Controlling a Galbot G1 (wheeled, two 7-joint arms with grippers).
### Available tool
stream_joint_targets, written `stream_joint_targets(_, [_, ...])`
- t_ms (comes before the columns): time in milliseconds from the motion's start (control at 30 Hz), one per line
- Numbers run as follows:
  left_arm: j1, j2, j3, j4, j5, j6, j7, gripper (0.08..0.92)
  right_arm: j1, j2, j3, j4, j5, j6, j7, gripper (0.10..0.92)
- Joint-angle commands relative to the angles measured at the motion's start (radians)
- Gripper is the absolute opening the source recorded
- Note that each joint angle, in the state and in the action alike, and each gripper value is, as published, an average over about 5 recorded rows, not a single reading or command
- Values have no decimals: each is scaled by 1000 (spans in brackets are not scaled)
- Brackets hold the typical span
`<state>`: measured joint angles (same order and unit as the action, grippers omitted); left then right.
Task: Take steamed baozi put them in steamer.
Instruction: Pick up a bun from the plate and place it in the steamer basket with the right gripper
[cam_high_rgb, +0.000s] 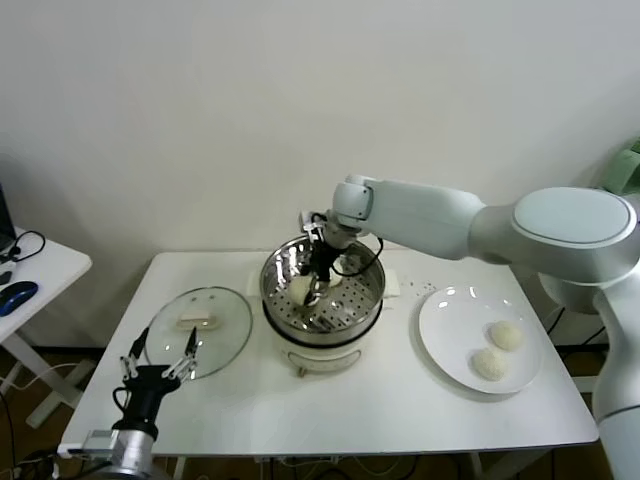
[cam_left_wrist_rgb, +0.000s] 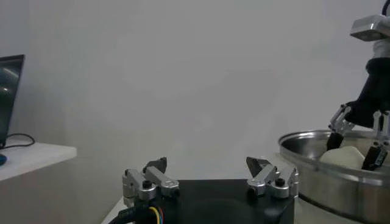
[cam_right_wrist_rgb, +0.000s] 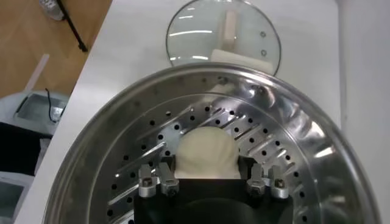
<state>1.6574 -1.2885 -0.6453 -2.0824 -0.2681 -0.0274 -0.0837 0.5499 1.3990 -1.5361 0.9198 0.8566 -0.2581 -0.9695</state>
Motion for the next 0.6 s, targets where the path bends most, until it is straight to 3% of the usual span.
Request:
stream_joint_targets(33, [-4,1,1,2,-1,0,0,823,-17,11,-2,-2,-11,1,1,662])
stream_joint_targets(500, [-16,-10,6,3,4,6,-2,823,-32,20,23,-24,-20,10,14,663])
stream_joint_targets(600, [-17,-12,7,3,5,6,-2,823,-32,17,20,-19,-24,15,21,699])
